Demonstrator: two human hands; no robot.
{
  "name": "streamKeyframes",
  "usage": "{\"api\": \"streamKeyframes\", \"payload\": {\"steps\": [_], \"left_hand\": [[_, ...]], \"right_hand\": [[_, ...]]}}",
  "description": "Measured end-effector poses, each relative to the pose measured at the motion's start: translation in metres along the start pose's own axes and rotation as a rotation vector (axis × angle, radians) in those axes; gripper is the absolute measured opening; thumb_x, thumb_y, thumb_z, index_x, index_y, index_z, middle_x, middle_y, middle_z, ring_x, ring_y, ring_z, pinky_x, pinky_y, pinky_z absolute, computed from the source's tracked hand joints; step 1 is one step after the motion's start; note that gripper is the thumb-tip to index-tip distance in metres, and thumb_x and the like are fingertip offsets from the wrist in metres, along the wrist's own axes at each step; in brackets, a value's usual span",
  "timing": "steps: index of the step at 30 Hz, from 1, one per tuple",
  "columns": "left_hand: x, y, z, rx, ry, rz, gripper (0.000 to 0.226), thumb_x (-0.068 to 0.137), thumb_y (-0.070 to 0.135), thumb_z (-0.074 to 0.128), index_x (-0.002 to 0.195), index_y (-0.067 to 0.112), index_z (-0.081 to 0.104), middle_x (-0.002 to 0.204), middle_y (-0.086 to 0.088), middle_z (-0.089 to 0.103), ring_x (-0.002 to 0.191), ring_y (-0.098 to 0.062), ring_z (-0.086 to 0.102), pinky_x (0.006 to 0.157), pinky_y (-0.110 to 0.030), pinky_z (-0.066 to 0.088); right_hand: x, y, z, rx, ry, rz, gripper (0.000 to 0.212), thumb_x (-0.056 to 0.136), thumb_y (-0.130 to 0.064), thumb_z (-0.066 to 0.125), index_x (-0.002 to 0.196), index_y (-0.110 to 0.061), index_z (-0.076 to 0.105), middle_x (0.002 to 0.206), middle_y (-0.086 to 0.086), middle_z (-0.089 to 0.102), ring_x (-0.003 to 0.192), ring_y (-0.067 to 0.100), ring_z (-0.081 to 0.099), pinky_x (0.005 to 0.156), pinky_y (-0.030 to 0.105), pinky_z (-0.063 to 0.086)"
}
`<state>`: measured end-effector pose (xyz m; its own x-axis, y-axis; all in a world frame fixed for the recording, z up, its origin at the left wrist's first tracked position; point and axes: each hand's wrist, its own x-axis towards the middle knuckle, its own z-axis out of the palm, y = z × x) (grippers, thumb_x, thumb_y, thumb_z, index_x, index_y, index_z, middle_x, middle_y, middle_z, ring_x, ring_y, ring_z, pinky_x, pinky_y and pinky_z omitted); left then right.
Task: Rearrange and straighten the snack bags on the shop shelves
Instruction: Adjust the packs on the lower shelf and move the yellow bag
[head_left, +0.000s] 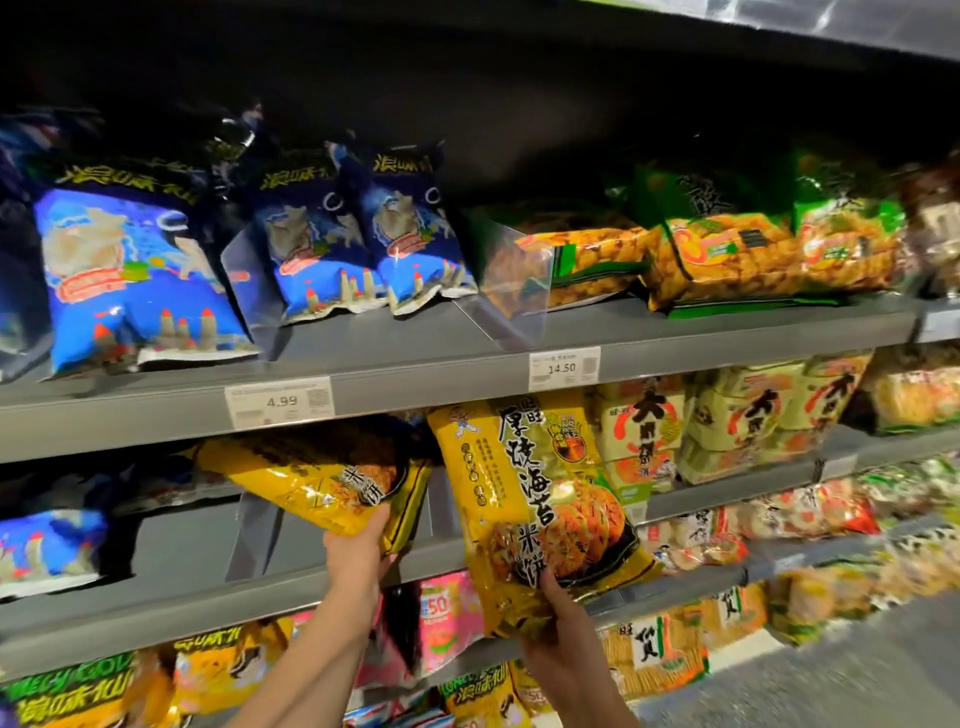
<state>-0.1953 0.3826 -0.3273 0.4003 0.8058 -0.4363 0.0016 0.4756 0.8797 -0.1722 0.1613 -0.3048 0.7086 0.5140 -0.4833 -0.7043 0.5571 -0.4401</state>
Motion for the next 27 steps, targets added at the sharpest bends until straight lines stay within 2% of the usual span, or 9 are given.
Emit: {"api": "streamKeyframes", "payload": {"steps": [2,4,6,9,15,18,21,23,27], "left_hand": [[0.009,-0.012,0.001,0.041,0.072,0.044,0.070,0.060,0.032,0.075,0.120,0.009,0.046,0.115,-0.018,0.061,0.102,-0.036,0.061,0.088,-0.056,0.050],[-0.010,-0.008,0.003,0.066,0.083,0.090,0.066,0.057,0.036,0.067,0.116,0.013,0.046,0.115,-0.019,0.060,0.104,-0.036,0.059,0.092,-0.057,0.047],[-0.028,-0.007,0.004,0.032,0.020,0.110,0.047,0.070,0.025,0.065,0.112,0.013,0.046,0.111,-0.016,0.059,0.102,-0.034,0.059,0.093,-0.053,0.046],[-0.055,-0.011,0.004,0.021,0.005,0.156,0.026,0.087,0.005,0.055,0.109,0.016,0.045,0.110,-0.015,0.058,0.105,-0.035,0.057,0.096,-0.052,0.044],[-0.093,-0.011,0.000,0.009,0.066,0.240,0.038,0.088,0.002,0.054,0.125,0.009,0.048,0.110,-0.007,0.057,0.105,-0.030,0.057,0.096,-0.044,0.043],[-0.112,-0.015,-0.005,0.030,0.061,0.300,0.040,0.088,0.003,0.054,0.126,0.007,0.045,0.111,-0.006,0.056,0.100,-0.023,0.054,0.092,-0.038,0.041],[-0.131,-0.021,-0.013,0.058,0.052,0.326,0.041,0.088,0.006,0.056,0.127,0.011,0.044,0.114,-0.010,0.059,0.106,-0.029,0.056,0.098,-0.046,0.042],[-0.145,-0.025,-0.016,0.053,0.046,0.350,0.042,0.088,0.005,0.056,0.128,0.015,0.044,0.114,-0.009,0.059,0.107,-0.029,0.057,0.100,-0.048,0.042],[-0.180,-0.035,-0.020,0.003,0.082,0.362,0.042,0.088,0.003,0.055,0.127,0.013,0.045,0.115,-0.011,0.060,0.106,-0.030,0.058,0.098,-0.050,0.044]], "right_hand": [[0.000,-0.005,-0.005,-0.006,0.000,0.001,0.103,0.035,-0.019,0.094,0.128,-0.003,0.052,0.095,0.019,0.072,0.074,0.032,0.072,0.054,0.042,0.057],[-0.005,-0.013,-0.008,-0.032,0.002,-0.004,0.074,0.063,-0.018,0.079,0.129,-0.002,0.050,0.095,0.018,0.072,0.075,0.031,0.071,0.055,0.039,0.057],[-0.004,-0.020,-0.013,-0.056,0.020,-0.010,0.060,0.075,-0.017,0.061,0.132,-0.002,0.048,0.110,0.020,0.067,0.089,0.032,0.067,0.067,0.042,0.055],[-0.005,-0.026,-0.017,-0.066,0.018,0.005,0.064,0.071,-0.018,0.060,0.132,-0.002,0.048,0.123,0.020,0.061,0.100,0.032,0.063,0.075,0.044,0.052],[-0.002,-0.036,-0.023,-0.073,-0.028,0.035,0.038,0.087,-0.016,0.053,0.122,-0.001,0.055,0.104,0.018,0.069,0.087,0.029,0.068,0.059,0.036,0.059],[-0.006,-0.038,-0.025,-0.065,-0.046,0.023,0.045,0.078,-0.016,0.058,0.120,-0.001,0.054,0.102,0.017,0.067,0.089,0.029,0.064,0.055,0.033,0.058],[-0.011,-0.045,-0.029,-0.084,-0.061,0.014,0.017,0.090,-0.013,0.051,0.098,-0.001,0.059,0.067,0.014,0.068,0.058,0.023,0.067,0.046,0.030,0.055],[-0.015,-0.051,-0.034,-0.089,-0.033,0.005,0.021,0.093,-0.013,0.046,0.080,-0.001,0.057,0.047,0.010,0.058,0.041,0.020,0.060,0.043,0.030,0.053],[-0.016,-0.062,-0.053,-0.166,-0.096,0.028,0.026,0.091,-0.025,0.052,0.102,-0.003,0.061,0.054,0.002,0.060,0.053,0.015,0.058,0.066,0.029,0.051]]}}
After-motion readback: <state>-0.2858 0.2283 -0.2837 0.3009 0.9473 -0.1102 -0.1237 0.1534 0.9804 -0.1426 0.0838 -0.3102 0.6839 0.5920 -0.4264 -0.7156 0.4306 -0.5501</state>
